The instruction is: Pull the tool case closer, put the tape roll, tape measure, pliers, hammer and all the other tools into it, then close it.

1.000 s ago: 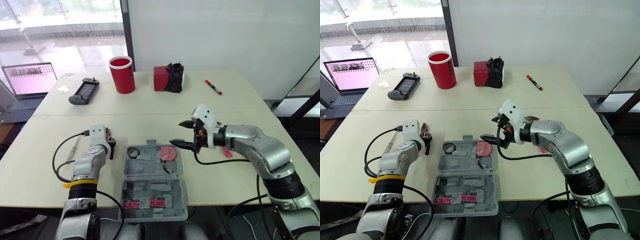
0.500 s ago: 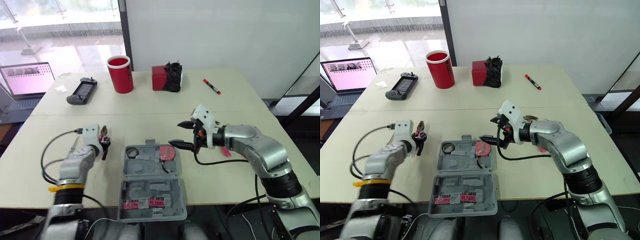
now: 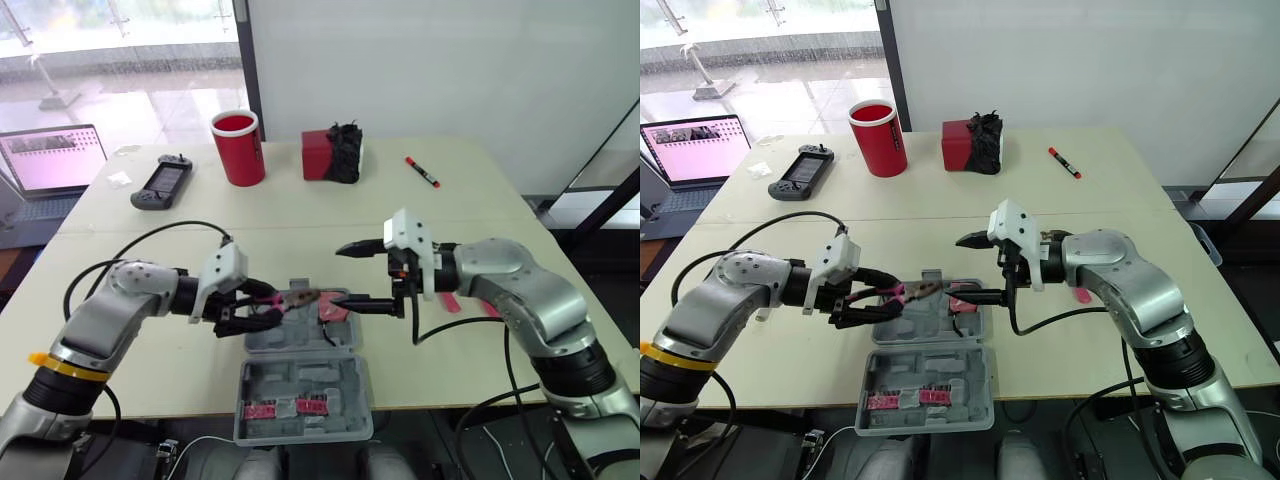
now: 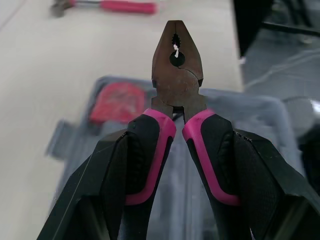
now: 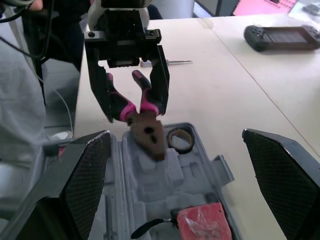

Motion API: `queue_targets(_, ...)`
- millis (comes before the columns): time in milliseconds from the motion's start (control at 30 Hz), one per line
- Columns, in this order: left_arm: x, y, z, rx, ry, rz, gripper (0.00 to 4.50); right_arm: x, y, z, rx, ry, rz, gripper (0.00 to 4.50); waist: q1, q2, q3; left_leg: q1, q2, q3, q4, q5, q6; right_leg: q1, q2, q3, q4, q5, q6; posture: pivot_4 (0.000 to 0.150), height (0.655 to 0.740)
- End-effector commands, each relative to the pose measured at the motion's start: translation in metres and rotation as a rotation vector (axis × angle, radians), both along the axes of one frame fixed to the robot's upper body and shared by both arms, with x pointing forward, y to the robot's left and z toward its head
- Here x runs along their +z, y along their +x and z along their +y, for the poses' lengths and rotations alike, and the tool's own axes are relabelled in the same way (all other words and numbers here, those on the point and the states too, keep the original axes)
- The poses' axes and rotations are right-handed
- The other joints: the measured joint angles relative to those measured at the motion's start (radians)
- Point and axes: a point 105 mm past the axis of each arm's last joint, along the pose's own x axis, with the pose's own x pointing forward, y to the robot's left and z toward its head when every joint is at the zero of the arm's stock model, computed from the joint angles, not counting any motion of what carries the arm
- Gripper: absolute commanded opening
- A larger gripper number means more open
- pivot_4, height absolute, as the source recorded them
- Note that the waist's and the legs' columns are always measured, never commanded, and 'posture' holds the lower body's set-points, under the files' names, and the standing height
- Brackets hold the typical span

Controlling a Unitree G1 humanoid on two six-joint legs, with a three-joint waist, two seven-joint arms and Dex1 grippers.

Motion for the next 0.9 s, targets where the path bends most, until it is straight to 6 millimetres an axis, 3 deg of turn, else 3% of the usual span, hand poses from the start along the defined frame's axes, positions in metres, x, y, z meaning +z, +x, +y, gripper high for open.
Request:
queue_targets(33, 0.010, 0.000, -0.001, -0.062, 0.016, -0.055, 2.48, -0.001, -0.016, 0.008, 0.071, -0.009, -0.028, 4.50, 0.003, 0.000, 0.000, 0.000, 0.000, 0.000, 0.000, 0.000, 0.000, 0.000, 0.000, 0.000, 0.000, 0.000, 0.000, 0.150, 0.7400)
queue_targets(367, 0.015, -0.003, -0.016, -0.147, 0.006, -0.084, 2.48, -0.028, -0.020, 0.023, 0.064, -0.019, 0.042, 4.50, 0.004, 0.000, 0.000, 0.000, 0.000, 0.000, 0.000, 0.000, 0.000, 0.000, 0.001, 0.000, 0.001, 0.000, 0.000, 0.150, 0.7400)
queue_targets(500, 0.016, -0.006, -0.019, -0.164, 0.006, -0.086, 2.48, -0.028, -0.018, 0.028, 0.052, 0.012, 0.056, 4.50, 0.004, 0.000, 0.000, 0.000, 0.000, -0.001, 0.001, 0.000, 0.000, 0.000, 0.001, 0.000, 0.001, 0.000, 0.000, 0.150, 0.7400)
queue_targets(633, 0.017, -0.008, -0.023, -0.179, -0.005, -0.087, 2.48, -0.028, -0.015, 0.030, 0.039, 0.031, 0.065, 3.15, 0.005, 0.000, 0.000, 0.000, 0.000, -0.001, 0.001, 0.000, 0.000, 0.000, 0.001, 0.000, 0.001, 0.000, 0.000, 0.150, 0.7400)
queue_targets(767, 0.017, -0.008, -0.026, -0.183, -0.013, -0.093, 2.48, -0.030, -0.013, 0.028, 0.037, 0.024, 0.073, 1.20, 0.005, 0.000, 0.000, 0.000, 0.000, -0.001, 0.001, 0.000, 0.000, 0.000, 0.001, 0.000, 0.002, 0.000, 0.000, 0.150, 0.7400)
queue_targets(800, 0.018, -0.008, -0.026, -0.182, -0.014, -0.095, 2.48, -0.031, -0.013, 0.028, 0.037, 0.020, 0.073, 0.90, 0.005, 0.000, 0.000, 0.000, 0.000, -0.001, 0.001, 0.000, 0.000, 0.000, 0.001, 0.000, 0.002, 0.000, 0.000, 0.150, 0.7400)
queue_targets(900, 0.018, -0.006, -0.025, -0.177, -0.012, -0.099, 2.48, -0.034, -0.013, 0.029, 0.035, 0.016, 0.077, 0.91, 0.004, 0.000, 0.000, 0.000, 0.000, -0.001, 0.001, 0.000, 0.000, 0.000, 0.001, 0.000, 0.002, 0.000, 0.000, 0.150, 0.7400)
